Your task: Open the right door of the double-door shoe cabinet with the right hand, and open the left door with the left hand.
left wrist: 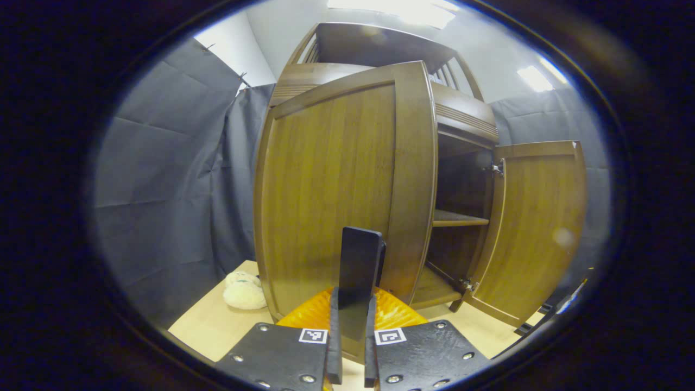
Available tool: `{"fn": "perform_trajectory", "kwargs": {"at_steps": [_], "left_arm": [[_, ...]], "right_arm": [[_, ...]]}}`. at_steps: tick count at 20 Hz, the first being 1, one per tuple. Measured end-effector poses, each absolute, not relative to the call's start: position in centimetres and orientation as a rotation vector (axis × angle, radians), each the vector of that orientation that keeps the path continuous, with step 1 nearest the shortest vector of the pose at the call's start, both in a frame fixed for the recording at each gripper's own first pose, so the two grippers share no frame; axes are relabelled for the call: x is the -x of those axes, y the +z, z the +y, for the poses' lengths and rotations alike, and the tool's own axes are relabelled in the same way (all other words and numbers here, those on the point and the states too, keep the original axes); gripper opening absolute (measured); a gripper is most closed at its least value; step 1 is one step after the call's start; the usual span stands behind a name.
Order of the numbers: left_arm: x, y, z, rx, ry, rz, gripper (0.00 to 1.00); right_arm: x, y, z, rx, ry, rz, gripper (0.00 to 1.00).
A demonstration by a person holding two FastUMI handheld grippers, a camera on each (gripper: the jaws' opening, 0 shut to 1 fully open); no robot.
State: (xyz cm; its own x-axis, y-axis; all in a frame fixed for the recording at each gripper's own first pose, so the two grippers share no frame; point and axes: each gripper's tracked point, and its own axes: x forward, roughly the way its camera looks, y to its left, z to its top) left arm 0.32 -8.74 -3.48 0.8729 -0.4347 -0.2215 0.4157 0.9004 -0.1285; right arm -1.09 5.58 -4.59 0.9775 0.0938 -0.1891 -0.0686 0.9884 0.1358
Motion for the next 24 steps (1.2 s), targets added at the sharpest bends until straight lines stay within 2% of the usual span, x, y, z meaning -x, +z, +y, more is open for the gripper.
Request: {"fn": "perform_trajectory", "kwargs": {"at_steps": [1,2,7,9,13,14,15,17,18,19,24], "left_arm": [[-0.3,-3.5,-8.7,0.079,-0.441,0.25,0.21],[-0.3,-3.6,-8.6,0.079,-0.438,0.25,0.12],[-0.5,-3.8,-8.5,0.075,-0.41,0.247,0.21],[-0.5,-3.9,-8.3,0.08,-0.393,0.249,0.16],[-0.9,-3.8,-8.1,0.076,-0.36,0.235,0.16],[-0.9,-3.8,-7.9,0.074,-0.351,0.228,0.11],[-1.0,-3.8,-7.9,0.073,-0.342,0.22,0.11],[-1.1,-4.1,-7.7,0.062,-0.316,0.217,0.2],[-1.2,-4.1,-7.6,0.059,-0.3,0.214,0.2],[-1.1,-3.9,-7.5,0.059,-0.29,0.213,0.11],[-1.2,-4.1,-7.1,0.054,-0.242,0.214,0.11]], "right_arm": [[1.2,-4.5,5.9,-0.128,0.09,0.195,0.94],[1.3,-4.4,6.3,-0.124,0.098,0.194,0.94],[1.8,-4.3,7.6,-0.123,0.124,0.192,0.94],[2.1,-4.2,8.0,-0.125,0.133,0.194,0.94],[2.5,-4.1,8.9,-0.124,0.154,0.192,0.94],[2.5,-4.2,9.2,-0.124,0.16,0.193,0.94],[2.2,-3.8,9.3,-0.124,0.165,0.195,0.94],[2.2,-4.0,9.6,-0.122,0.175,0.198,0.94],[2.1,-3.9,9.8,-0.123,0.18,0.197,0.94],[2.3,-3.8,10.2,-0.123,0.184,0.196,0.94],[2.6,-3.9,11.6,-0.127,0.201,0.201,0.94]]}}
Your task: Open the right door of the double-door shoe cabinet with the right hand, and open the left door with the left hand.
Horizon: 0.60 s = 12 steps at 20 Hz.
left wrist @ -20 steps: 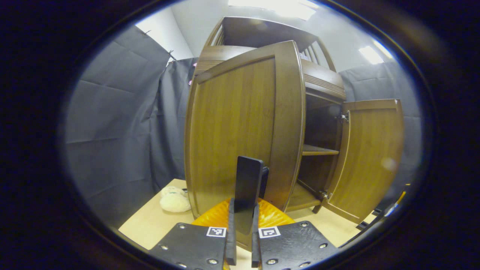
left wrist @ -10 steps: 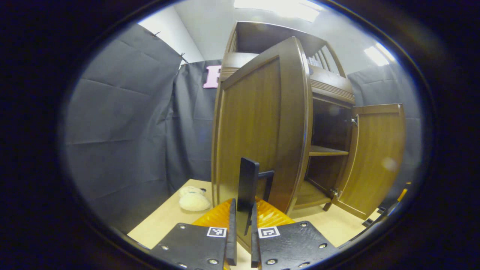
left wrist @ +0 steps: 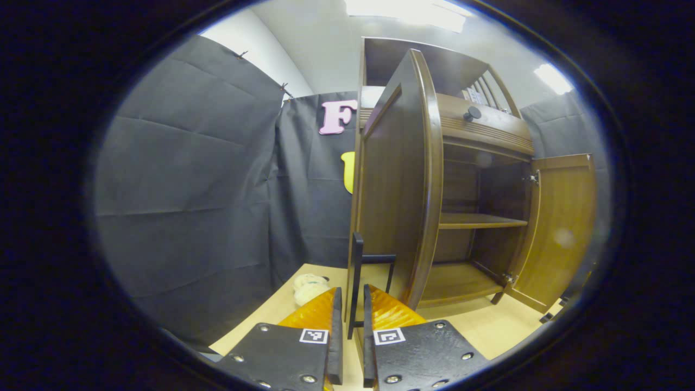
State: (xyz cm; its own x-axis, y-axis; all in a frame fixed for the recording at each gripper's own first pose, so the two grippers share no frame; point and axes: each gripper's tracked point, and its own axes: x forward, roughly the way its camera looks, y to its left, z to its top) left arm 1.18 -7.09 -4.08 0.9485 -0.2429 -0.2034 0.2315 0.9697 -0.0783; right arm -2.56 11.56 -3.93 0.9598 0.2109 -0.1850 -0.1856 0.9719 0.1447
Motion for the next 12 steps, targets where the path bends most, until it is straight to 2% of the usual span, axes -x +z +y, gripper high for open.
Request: {"fn": "perform_trajectory", "kwargs": {"at_steps": [12], "left_arm": [[-0.7,-3.7,-6.3,0.025,-0.099,0.185,0.11]], "right_arm": [[1.8,-3.4,11.7,-0.121,0.191,0.184,0.94]]}}
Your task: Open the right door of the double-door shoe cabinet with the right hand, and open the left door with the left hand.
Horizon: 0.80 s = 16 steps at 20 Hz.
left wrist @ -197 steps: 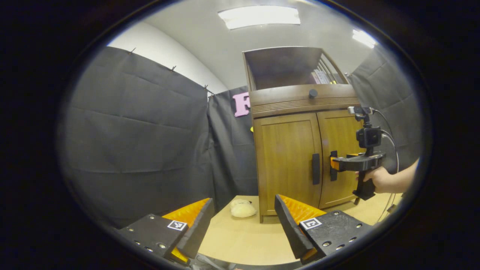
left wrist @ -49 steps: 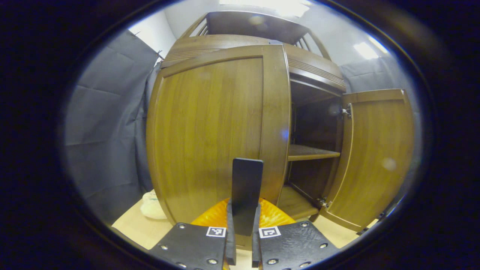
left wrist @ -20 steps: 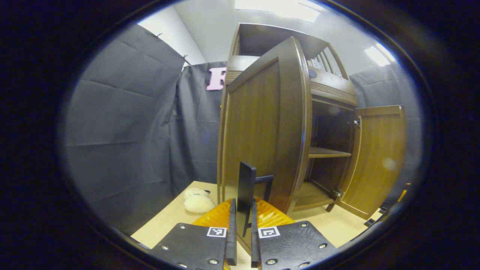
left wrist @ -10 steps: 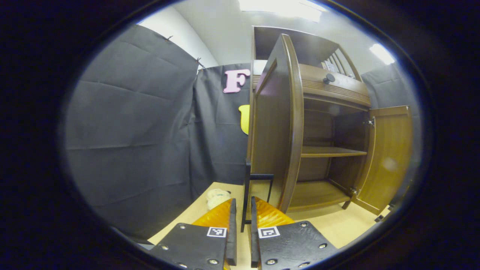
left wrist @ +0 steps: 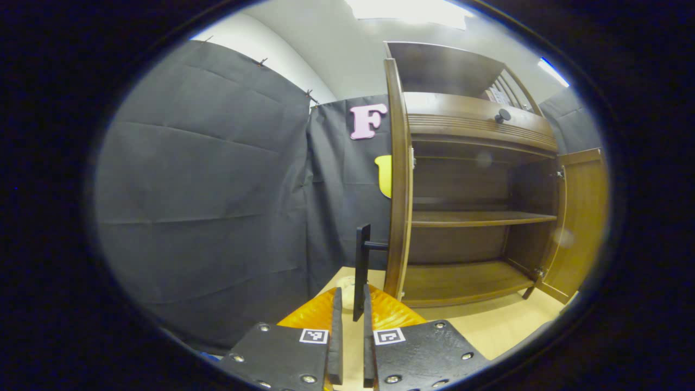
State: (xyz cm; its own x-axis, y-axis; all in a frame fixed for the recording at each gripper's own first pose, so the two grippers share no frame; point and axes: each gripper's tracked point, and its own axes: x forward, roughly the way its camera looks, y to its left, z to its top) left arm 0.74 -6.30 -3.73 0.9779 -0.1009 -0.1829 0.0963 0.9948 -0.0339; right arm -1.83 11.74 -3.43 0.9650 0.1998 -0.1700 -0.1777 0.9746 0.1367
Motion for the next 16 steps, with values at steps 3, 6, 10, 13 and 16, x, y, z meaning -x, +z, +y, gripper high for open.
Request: {"fn": "perform_trajectory", "kwargs": {"at_steps": [3,6,10,13,16], "left_arm": [[-0.4,-3.3,-6.1,0.009,-0.088,0.165,0.15],[0.4,-2.6,-6.5,-0.02,-0.119,0.141,0.16],[1.1,-2.2,-6.8,-0.053,-0.159,0.1,0.13],[1.5,-1.8,-6.8,-0.054,-0.199,0.083,0.13],[1.8,-0.9,-6.8,-0.034,-0.237,0.074,0.15]], "right_arm": [[1.4,-2.9,11.1,-0.119,0.171,0.174,0.92],[1.1,-2.3,10.2,-0.11,0.151,0.157,0.94],[0.9,-1.8,9.0,-0.103,0.123,0.14,0.92],[1.0,-2.0,8.1,-0.086,0.101,0.133,0.94],[1.3,-2.3,7.5,-0.082,0.084,0.135,0.94]]}}
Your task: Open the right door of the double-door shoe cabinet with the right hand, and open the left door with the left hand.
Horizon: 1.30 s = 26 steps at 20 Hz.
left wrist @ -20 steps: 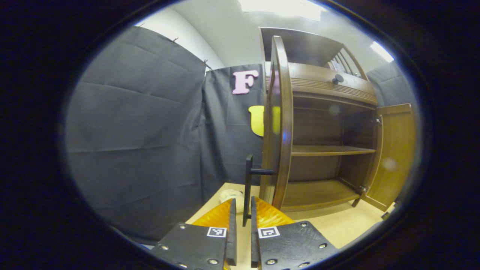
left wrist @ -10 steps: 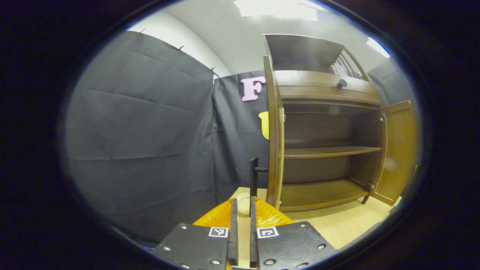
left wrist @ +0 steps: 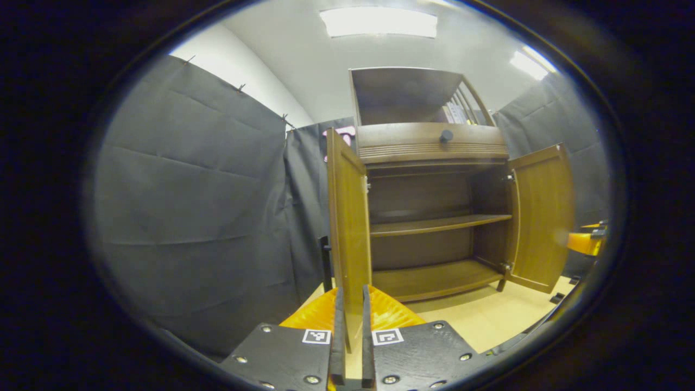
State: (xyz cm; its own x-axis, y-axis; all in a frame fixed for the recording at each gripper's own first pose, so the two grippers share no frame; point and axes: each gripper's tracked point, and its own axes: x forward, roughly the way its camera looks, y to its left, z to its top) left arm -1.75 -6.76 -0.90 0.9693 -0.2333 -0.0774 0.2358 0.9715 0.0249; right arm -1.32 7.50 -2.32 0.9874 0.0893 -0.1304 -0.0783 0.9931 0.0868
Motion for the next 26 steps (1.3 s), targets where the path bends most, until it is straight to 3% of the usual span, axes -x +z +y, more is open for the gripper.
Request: {"fn": "perform_trajectory", "kwargs": {"at_steps": [4,6,7,15,26], "left_arm": [[1.3,-0.7,-6.2,-0.02,-0.257,0.069,0.17],[1.4,-1.1,-6.6,-0.037,-0.257,0.056,0.12],[1.5,-1.3,-6.8,-0.043,-0.256,0.058,0.17],[2.1,-2.4,-8.0,-0.03,-0.264,0.077,1.0],[2.7,-2.3,-9.0,-0.043,-0.281,0.064,1.0]], "right_arm": [[1.8,-2.9,6.8,-0.059,0.062,0.133,0.94],[2.2,-3.1,6.8,-0.067,0.059,0.136,0.94],[2.3,-3.3,6.6,-0.071,0.056,0.139,0.94],[3.5,-3.7,5.9,-0.076,0.041,0.142,0.94],[3.3,-2.5,5.1,-0.053,0.032,0.114,0.94]]}}
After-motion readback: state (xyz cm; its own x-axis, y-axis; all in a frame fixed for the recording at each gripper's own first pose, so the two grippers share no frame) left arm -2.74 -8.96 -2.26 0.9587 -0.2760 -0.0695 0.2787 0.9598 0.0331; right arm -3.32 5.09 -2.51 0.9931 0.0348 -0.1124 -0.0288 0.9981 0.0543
